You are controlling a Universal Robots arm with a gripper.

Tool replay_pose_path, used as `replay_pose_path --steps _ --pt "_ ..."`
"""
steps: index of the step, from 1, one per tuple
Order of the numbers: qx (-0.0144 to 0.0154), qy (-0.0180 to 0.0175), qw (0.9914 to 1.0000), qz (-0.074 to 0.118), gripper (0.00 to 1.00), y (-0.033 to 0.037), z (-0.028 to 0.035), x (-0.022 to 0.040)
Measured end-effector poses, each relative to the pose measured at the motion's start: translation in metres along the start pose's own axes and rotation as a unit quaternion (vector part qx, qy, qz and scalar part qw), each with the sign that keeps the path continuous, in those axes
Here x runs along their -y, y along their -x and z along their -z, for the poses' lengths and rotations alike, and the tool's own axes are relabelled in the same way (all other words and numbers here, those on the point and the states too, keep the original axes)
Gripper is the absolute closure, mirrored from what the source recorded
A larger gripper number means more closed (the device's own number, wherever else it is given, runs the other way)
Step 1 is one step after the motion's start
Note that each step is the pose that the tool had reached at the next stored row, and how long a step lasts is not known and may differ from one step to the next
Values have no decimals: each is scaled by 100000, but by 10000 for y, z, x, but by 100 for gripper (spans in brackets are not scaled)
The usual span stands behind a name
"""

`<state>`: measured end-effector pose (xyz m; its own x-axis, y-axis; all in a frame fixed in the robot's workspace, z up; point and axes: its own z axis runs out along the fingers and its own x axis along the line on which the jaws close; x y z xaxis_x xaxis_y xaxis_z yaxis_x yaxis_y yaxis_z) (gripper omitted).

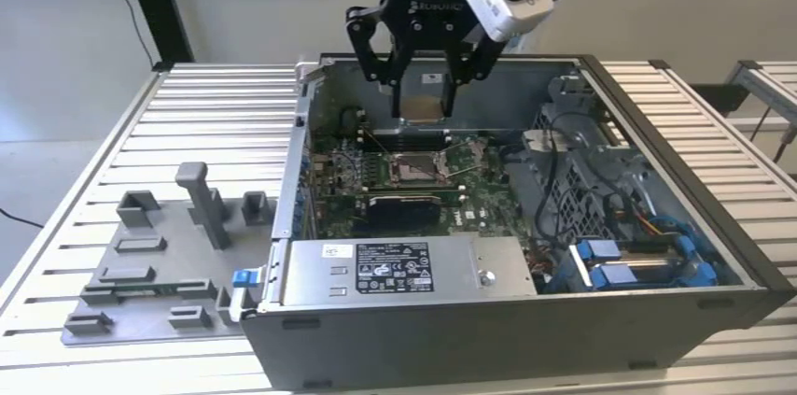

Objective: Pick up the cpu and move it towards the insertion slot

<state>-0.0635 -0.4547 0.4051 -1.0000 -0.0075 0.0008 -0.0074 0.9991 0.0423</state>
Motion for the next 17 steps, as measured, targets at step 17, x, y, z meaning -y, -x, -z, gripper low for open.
replay_pose_path --steps 17 --pt "23 -5 100000 -2 100 363 -7 -6"
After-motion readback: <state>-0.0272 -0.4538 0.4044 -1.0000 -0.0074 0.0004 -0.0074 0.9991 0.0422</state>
